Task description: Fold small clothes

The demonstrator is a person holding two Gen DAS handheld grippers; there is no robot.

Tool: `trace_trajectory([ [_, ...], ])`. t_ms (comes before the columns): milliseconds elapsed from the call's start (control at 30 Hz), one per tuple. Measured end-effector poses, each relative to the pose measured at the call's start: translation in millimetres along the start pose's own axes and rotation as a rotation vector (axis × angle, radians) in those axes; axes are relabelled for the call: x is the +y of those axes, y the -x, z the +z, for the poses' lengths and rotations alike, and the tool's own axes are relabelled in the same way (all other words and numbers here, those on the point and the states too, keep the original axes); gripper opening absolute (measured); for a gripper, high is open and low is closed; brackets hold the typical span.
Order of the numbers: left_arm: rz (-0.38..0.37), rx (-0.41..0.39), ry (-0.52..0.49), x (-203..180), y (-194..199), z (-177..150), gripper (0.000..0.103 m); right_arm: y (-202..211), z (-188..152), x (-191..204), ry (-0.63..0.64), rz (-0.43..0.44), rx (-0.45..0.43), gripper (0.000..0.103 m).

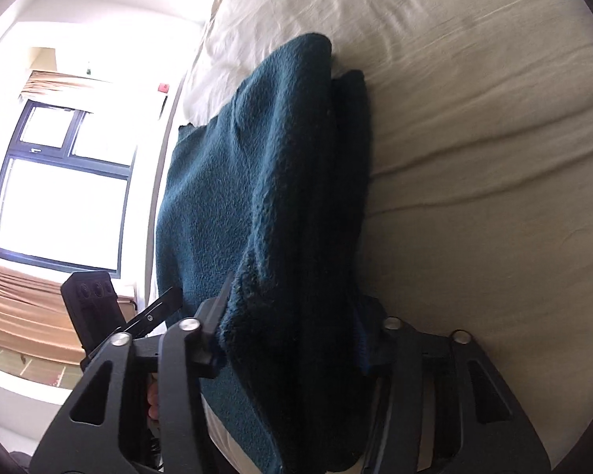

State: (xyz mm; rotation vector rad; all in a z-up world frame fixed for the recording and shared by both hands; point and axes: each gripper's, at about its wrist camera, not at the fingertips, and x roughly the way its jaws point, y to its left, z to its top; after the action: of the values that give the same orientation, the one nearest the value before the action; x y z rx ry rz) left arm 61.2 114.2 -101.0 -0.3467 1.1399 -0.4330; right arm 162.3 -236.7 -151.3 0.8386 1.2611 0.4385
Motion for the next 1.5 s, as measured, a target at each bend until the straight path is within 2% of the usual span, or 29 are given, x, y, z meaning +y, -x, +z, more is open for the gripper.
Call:
trace_trajectory([
  [33, -0.018, 0.013, 0.005, 0, -1, 3, 0.057, 1, -1, -2, -0.023, 0.014, -0.004, 0.029],
  [133, -0.031, 0.045, 0.016, 3, 1, 12, 0.044, 7, -6, -1, -0.076, 0.067, -0.009, 0.025],
  [200, -0.032, 0.056, 0.003, 1, 7, 15, 0.042, 15, -10, 7, -0.087, 0.115, -0.013, 0.024],
  [267, -0.017, 0.056, -0.014, -1, 13, 17, 0.041, 19, -15, 20, -0.072, 0.139, -0.015, 0.024],
  [333, -0.021, 0.069, -0.008, 4, 12, 17, 0.042, 18, -18, 24, -0.055, 0.123, -0.015, 0.024],
  [433, -0.059, 0.092, 0.039, 17, 1, 9, 0.047, 6, -14, -8, -0.104, 0.03, -0.005, 0.024],
  [500, -0.073, 0.069, 0.049, 20, 1, 3, 0.051, 2, -15, -29, -0.167, 0.117, 0.001, 0.023],
  [533, -0.085, 0.057, 0.054, 22, 2, 1, 0.052, 5, -17, -28, -0.154, 0.125, -0.006, 0.022],
  [667, -0.113, 0.027, 0.075, 27, 7, -3, 0.053, 16, -21, -10, -0.089, 0.025, -0.021, 0.028],
  [767, -0.054, -0.023, 0.051, 25, 25, -8, 0.055, 37, -26, 6, -0.029, -0.086, -0.07, 0.031],
  [867, 0.018, -0.102, 0.021, 18, 47, -6, 0.054, 66, -35, 22, 0.004, -0.111, -0.145, 0.031],
  [900, 0.037, -0.129, 0.014, 14, 54, -5, 0.054, 75, -38, 28, 0.019, -0.1, -0.162, 0.031],
  [967, 0.022, -0.169, -0.023, 2, 64, -2, 0.054, 87, -45, 41, 0.061, -0.037, -0.162, 0.033],
  [1067, 0.023, -0.191, -0.124, -23, 64, -1, 0.055, 82, -53, 53, 0.103, 0.099, -0.105, 0.033],
  [1167, 0.014, -0.138, -0.149, -30, 45, -6, 0.056, 57, -59, 47, 0.076, 0.076, -0.047, 0.033],
  [1300, -0.012, -0.145, -0.138, -27, 42, -15, 0.056, 36, -62, 15, -0.001, 0.077, -0.005, 0.031],
  [1433, -0.013, -0.175, -0.141, -28, 53, -20, 0.056, 34, -64, -7, -0.037, 0.184, -0.045, 0.029],
  [1500, -0.011, -0.202, -0.145, -28, 62, -25, 0.058, 41, -69, -9, -0.03, 0.19, -0.063, 0.03],
])
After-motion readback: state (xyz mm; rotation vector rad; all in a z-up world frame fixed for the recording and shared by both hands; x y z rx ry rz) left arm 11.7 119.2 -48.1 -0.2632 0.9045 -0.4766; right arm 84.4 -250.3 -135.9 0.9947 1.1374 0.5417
